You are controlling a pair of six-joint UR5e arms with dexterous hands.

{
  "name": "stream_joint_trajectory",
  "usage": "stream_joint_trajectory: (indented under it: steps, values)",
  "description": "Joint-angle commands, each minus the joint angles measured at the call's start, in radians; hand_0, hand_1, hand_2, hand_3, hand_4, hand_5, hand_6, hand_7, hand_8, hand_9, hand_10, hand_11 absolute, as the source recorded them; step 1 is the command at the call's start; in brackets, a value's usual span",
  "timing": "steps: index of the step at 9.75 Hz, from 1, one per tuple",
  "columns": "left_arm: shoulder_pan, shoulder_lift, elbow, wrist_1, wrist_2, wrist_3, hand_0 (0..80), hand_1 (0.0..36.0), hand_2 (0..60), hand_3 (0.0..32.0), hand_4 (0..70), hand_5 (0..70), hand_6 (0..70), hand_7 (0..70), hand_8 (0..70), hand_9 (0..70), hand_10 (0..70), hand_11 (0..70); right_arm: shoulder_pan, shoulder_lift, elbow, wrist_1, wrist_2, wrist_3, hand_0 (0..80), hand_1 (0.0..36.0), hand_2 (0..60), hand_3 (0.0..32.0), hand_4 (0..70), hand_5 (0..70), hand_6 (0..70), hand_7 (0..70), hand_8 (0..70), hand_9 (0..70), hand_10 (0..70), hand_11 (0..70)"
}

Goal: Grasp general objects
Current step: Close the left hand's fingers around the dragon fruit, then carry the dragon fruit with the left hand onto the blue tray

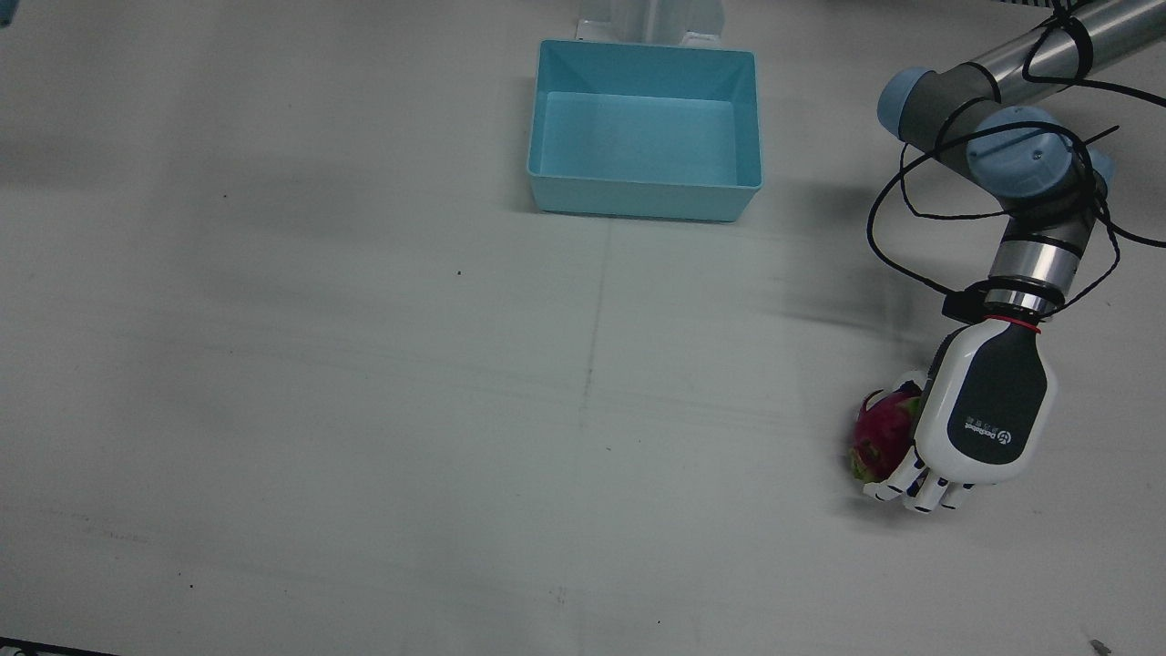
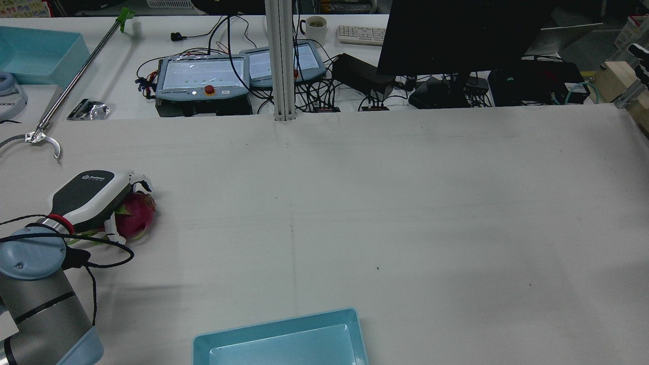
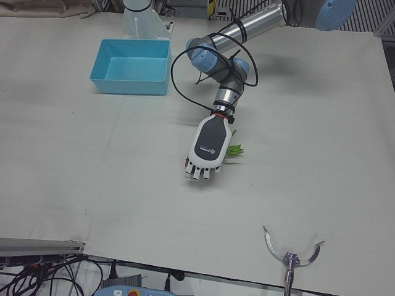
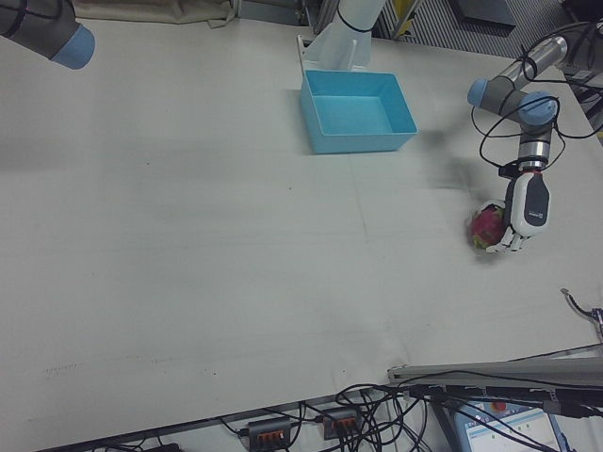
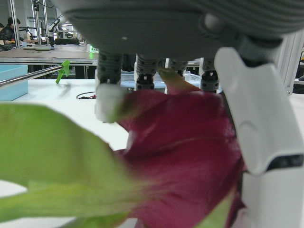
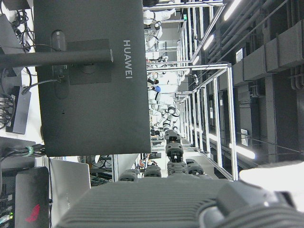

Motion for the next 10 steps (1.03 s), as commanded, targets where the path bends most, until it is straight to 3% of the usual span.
stream_joint_trajectory:
  steps: [1,2,3,4,6,8,10]
  values:
    - [-0.001,-0.001,-0.002,0.002,0.003,0.001,70.6,29.3,40.6,0.0,27.1,39.6,51.5,70.0,53.1,65.6,70.0,70.0,0.000,0.000,0.000,0.000,0.000,0.000,0.0,0.0,0.0,0.0,0.0,0.0,0.0,0.0,0.0,0.0,0.0,0.0]
    - [-0.001,-0.006,-0.013,0.006,0.006,-0.002,66.8,28.0,44.3,0.0,30.4,43.6,57.7,70.0,59.6,70.0,70.0,70.0,0.000,0.000,0.000,0.000,0.000,0.000,0.0,0.0,0.0,0.0,0.0,0.0,0.0,0.0,0.0,0.0,0.0,0.0]
    - [-0.003,-0.009,-0.027,0.009,0.021,-0.011,63.1,27.2,49.6,0.0,31.5,43.6,59.6,70.0,61.9,70.0,70.0,70.0,0.000,-0.001,0.000,0.000,0.000,0.000,0.0,0.0,0.0,0.0,0.0,0.0,0.0,0.0,0.0,0.0,0.0,0.0]
    - [-0.003,-0.027,-0.045,0.011,0.067,-0.010,61.3,27.0,52.6,0.0,30.1,40.8,57.4,70.0,59.9,70.0,70.0,70.0,0.000,-0.001,0.000,0.000,0.000,0.000,0.0,0.0,0.0,0.0,0.0,0.0,0.0,0.0,0.0,0.0,0.0,0.0]
    - [-0.010,-0.121,-0.056,0.046,0.182,-0.010,56.2,22.7,51.6,0.0,28.6,37.5,56.5,70.0,60.5,70.0,70.0,70.0,0.000,-0.001,0.002,0.000,0.000,0.000,0.0,0.0,0.0,0.0,0.0,0.0,0.0,0.0,0.0,0.0,0.0,0.0]
    - [-0.003,-0.220,-0.059,0.089,0.205,-0.010,56.1,22.3,50.4,0.0,28.0,35.8,55.9,70.0,59.6,68.8,70.0,70.0,0.000,0.000,0.000,0.000,0.000,0.000,0.0,0.0,0.0,0.0,0.0,0.0,0.0,0.0,0.0,0.0,0.0,0.0]
    - [-0.003,-0.312,-0.048,0.089,0.364,-0.010,54.8,21.2,51.8,0.0,28.9,36.0,57.3,70.0,61.7,70.0,70.0,70.0,0.000,-0.001,0.000,0.000,0.000,0.000,0.0,0.0,0.0,0.0,0.0,0.0,0.0,0.0,0.0,0.0,0.0,0.0]
